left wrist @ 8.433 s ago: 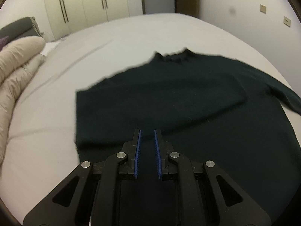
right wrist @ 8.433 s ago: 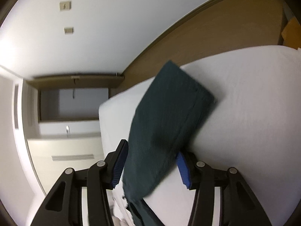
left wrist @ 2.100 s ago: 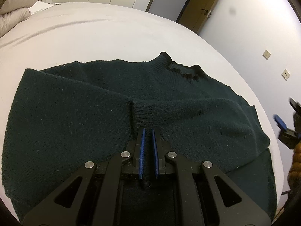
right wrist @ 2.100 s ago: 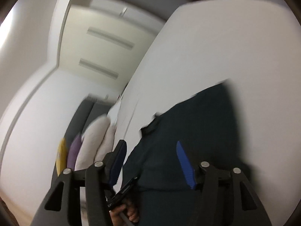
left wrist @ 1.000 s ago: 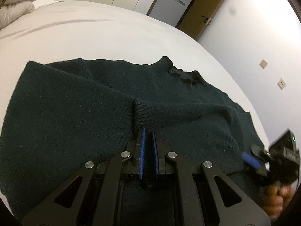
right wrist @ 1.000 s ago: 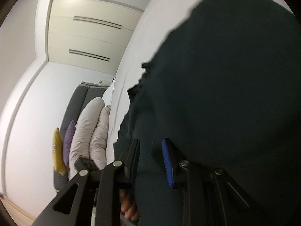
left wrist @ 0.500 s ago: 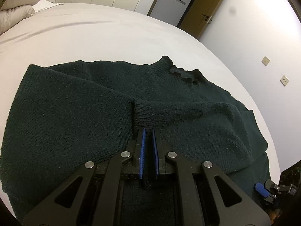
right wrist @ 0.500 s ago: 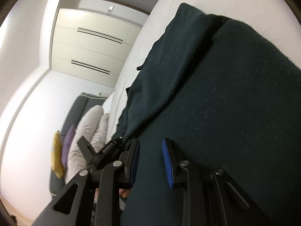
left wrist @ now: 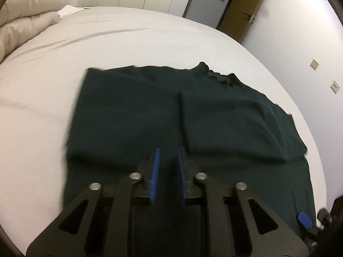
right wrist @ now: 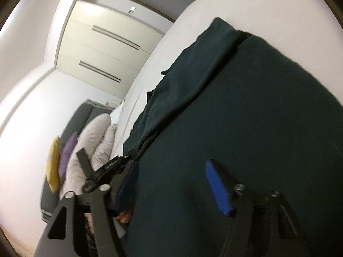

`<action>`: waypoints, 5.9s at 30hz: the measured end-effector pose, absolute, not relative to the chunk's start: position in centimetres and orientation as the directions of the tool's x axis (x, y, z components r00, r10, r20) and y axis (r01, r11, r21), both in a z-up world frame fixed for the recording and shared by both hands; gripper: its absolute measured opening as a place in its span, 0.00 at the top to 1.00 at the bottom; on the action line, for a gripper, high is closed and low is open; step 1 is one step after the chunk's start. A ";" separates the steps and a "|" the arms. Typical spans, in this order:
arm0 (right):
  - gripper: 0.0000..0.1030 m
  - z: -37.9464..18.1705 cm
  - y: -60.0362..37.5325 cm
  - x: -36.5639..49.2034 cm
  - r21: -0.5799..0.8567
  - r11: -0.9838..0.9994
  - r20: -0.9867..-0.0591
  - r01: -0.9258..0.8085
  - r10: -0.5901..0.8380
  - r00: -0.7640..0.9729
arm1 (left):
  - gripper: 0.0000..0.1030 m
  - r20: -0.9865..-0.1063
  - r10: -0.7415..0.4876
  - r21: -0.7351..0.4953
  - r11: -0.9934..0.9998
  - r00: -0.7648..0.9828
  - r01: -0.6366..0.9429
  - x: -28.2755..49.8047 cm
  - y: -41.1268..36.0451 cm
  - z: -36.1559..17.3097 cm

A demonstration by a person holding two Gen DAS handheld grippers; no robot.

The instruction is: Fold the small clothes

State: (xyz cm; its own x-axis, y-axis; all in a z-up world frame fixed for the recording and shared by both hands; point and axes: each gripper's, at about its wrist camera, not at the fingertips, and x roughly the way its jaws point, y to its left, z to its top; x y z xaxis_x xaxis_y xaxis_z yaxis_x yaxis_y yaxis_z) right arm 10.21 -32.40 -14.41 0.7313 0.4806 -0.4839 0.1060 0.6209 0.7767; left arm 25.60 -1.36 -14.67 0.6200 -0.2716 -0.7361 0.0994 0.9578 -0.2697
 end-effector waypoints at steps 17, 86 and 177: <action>0.24 -11.3 -29.0 -0.8 0.555 0.831 -0.605 0.043 0.368 0.706 | 0.30 -0.741 -0.052 0.122 0.970 0.670 0.211 0.4 2.1 -13.7; 0.03 -6.0 -26.9 -8.0 0.249 0.968 -0.529 0.025 0.114 0.841 | 0.62 -0.492 0.182 0.717 0.639 0.852 0.278 -11.2 -1.9 -17.7; 0.44 -15.7 -43.7 -6.8 0.804 0.524 -0.579 0.282 0.581 0.571 | 0.92 -0.554 -0.701 -0.828 0.522 0.449 -0.206 -4.9 16.1 -19.2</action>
State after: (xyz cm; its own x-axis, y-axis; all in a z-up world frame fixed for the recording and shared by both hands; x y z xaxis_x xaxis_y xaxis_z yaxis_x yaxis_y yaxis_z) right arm -6.82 -43.69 -15.66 0.5715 0.5813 -0.5792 0.2820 0.5237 0.8038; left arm -4.87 16.07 -19.16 0.4490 -0.7010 -0.5540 -0.2063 0.5219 -0.8277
